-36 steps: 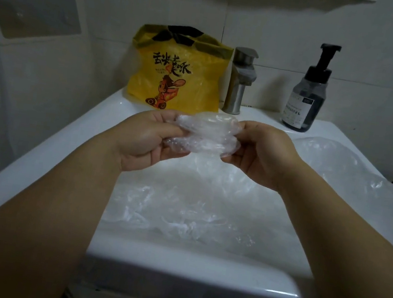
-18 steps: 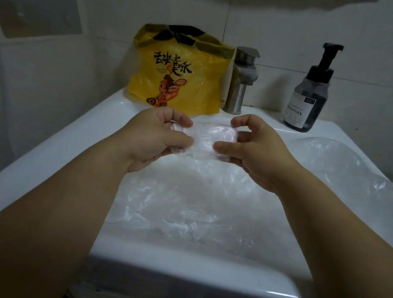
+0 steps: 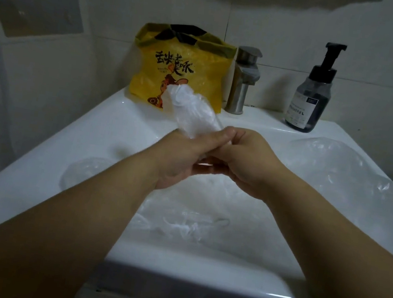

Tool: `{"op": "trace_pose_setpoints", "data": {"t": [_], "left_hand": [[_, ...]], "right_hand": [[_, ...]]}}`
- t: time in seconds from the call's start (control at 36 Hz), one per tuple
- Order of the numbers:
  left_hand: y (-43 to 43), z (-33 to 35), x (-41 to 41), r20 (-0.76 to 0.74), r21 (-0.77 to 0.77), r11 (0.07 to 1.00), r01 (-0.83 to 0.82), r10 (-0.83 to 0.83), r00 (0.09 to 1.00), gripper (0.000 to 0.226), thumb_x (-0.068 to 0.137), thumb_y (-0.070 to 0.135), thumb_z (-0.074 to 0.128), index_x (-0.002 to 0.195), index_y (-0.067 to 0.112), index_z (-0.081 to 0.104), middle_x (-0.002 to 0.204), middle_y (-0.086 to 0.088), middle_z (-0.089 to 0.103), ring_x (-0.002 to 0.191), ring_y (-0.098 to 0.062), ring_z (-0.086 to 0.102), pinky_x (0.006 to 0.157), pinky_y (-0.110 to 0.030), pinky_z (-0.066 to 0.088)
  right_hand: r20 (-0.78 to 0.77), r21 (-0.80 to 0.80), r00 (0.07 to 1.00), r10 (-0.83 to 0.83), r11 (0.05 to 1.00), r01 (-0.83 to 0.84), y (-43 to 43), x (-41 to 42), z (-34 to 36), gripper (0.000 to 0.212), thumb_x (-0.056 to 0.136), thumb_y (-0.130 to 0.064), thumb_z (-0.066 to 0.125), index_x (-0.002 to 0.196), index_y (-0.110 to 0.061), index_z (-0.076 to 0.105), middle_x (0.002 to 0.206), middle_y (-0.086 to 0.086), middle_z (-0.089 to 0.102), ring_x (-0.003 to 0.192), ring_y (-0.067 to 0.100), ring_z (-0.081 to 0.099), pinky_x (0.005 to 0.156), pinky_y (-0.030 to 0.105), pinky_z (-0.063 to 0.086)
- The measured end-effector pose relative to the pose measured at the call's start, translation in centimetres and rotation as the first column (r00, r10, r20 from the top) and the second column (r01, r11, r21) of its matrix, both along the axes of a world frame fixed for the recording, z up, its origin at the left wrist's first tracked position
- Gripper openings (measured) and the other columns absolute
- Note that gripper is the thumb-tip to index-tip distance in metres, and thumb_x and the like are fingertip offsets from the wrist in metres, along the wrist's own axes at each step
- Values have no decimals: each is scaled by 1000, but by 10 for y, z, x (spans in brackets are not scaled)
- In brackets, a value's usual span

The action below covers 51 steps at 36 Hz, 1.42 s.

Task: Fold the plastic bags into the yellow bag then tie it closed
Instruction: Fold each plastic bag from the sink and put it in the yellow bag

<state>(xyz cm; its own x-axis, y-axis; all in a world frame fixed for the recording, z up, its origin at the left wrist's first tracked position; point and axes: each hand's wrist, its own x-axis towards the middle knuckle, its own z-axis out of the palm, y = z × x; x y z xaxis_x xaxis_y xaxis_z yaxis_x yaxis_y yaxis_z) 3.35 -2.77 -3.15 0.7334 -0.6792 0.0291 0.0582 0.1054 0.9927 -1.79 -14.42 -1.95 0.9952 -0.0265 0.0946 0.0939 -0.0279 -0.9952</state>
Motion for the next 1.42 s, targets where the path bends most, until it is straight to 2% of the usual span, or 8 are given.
{"op": "trace_pose_setpoints", "data": {"t": [0.33, 0.58, 0.69, 0.86, 0.97, 1.11, 1.31, 1.42], "left_hand": [[8, 15, 10, -240, -285, 926, -246, 180, 954, 36, 101, 38, 41, 93, 13, 64, 84, 0, 74, 76, -12, 71, 64, -28, 57], [15, 17, 16, -318, -244, 919, -310, 226, 921, 49, 101, 50, 34, 119, 13, 60, 97, -5, 70, 81, -14, 65, 59, -23, 51], [14, 11, 19, -197, -143, 898, -417, 387, 901, 25, 100, 38, 49, 113, 18, 55, 69, 3, 52, 54, -4, 46, 48, -18, 44], [16, 8, 24, 14, -137, 871, -473, 479, 878, 23, 94, 32, 60, 108, 14, 60, 82, 4, 59, 70, -5, 57, 58, -16, 49], [17, 7, 25, 176, -89, 868, -489, 497, 850, 40, 89, 34, 65, 124, 19, 53, 112, -2, 60, 81, -11, 68, 69, -24, 53], [18, 6, 19, 324, -83, 896, -436, 438, 838, 35, 90, 16, 67, 116, 29, 50, 97, 0, 59, 63, -2, 66, 64, -18, 54], [20, 5, 20, 343, -119, 911, -394, 410, 845, 29, 96, -2, 48, 79, 19, 56, 82, 0, 54, 68, -8, 60, 64, -17, 53], [19, 5, 18, 350, -88, 921, -378, 384, 854, 30, 96, -1, 48, 79, 19, 63, 88, 3, 58, 73, -6, 59, 65, -17, 53]], "right_hand": [[-94, -131, 995, -29, 991, 16, -3, 1, 2, 4, 84, -8, 68, 83, -5, 66, 76, 9, 59, 60, 14, 54, 55, 19, 51], [-88, 117, 992, -86, 988, 96, -4, 3, 3, 5, 89, -3, 61, 88, -2, 65, 72, 9, 54, 59, 13, 48, 57, 20, 51], [-95, 181, 989, -117, 974, 133, -6, 5, 3, 9, 92, -5, 58, 97, -6, 65, 85, 11, 59, 67, 15, 56, 66, 27, 59], [-16, 265, 979, -205, 943, 202, -7, 7, 4, 13, 95, -3, 52, 106, -5, 60, 83, 12, 55, 67, 16, 54, 65, 26, 58], [35, 58, 939, -342, 939, 340, -16, 9, 2, 34, 93, -5, 57, 121, -15, 43, 93, 12, 58, 74, 18, 59, 69, 30, 60], [150, -64, 925, -348, 930, 361, -17, 6, 3, 29, 92, -5, 58, 90, -23, 36, 76, 8, 53, 63, 15, 53, 68, 33, 60], [211, -40, 939, -270, 958, 285, -17, 3, 5, 25, 92, 5, 53, 74, -13, 52, 77, 7, 58, 66, 19, 56, 65, 33, 60], [128, -5, 962, -240, 970, 242, -17, 4, 4, 23, 94, 2, 52, 93, -15, 67, 87, 7, 61, 74, 19, 59, 71, 33, 59]]}}
